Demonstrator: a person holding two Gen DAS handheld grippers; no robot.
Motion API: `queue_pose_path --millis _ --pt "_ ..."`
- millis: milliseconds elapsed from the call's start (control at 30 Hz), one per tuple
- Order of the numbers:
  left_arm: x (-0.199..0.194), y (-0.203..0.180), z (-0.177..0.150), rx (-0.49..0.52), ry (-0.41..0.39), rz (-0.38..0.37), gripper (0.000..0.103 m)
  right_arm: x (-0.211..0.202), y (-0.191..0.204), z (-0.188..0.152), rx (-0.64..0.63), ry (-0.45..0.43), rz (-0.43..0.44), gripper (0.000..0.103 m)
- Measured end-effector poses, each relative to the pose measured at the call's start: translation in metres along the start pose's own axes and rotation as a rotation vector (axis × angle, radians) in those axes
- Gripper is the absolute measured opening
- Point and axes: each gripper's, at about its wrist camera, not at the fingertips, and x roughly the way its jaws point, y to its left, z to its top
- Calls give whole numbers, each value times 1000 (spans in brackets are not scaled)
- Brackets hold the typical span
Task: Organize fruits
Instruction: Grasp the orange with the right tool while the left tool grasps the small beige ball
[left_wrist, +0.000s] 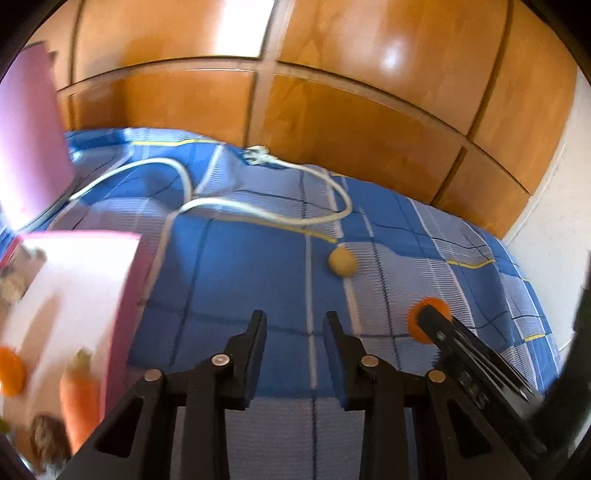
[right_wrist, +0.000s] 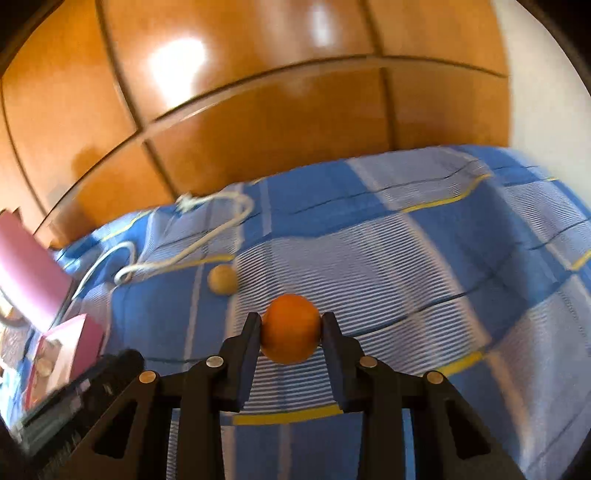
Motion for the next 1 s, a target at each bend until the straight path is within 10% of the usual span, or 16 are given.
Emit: queue_pose_path --millis 1000 --pt "97 -49 43 159 69 33 24 9 -19 -3 72 28 3 34"
